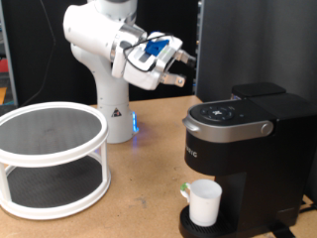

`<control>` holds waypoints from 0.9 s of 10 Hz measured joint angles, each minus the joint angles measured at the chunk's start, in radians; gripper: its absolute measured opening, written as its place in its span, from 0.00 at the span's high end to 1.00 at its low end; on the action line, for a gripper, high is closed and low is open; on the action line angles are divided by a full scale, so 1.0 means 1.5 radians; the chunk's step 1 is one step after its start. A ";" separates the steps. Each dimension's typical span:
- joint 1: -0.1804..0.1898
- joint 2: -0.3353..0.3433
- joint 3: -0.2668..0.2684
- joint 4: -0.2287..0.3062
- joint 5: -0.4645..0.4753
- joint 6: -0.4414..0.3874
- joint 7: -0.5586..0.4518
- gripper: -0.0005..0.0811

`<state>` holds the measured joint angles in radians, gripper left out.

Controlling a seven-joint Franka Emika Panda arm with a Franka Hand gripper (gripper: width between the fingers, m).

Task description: Make a cup of coffee with the keurig machine

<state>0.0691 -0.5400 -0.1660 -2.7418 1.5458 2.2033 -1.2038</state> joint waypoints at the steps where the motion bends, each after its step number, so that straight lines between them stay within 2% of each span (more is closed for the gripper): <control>1: 0.000 -0.019 0.009 0.005 -0.006 0.001 0.027 0.01; 4: -0.001 -0.076 0.016 0.017 -0.049 -0.009 0.125 0.01; 6: 0.000 -0.074 0.015 0.015 -0.034 -0.011 0.129 0.01; 7: 0.006 -0.074 0.014 0.016 0.033 -0.013 0.137 0.01; 9: 0.033 -0.074 0.016 0.017 0.232 -0.021 0.133 0.01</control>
<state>0.1182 -0.6511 -0.1424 -2.7160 1.8933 2.1719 -1.0038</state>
